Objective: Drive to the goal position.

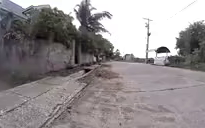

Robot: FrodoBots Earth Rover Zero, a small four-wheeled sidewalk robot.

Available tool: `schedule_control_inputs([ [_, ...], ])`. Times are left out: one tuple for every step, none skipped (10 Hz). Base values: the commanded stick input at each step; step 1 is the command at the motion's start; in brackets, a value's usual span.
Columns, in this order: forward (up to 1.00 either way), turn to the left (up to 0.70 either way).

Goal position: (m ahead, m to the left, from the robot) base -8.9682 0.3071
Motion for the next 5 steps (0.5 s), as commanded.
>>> schedule_control_inputs([
  [0.7,0.27],
  [0.7,0.27],
  [0.7,0.27],
  [0.7,0.27],
  [0.7,0.27],
])
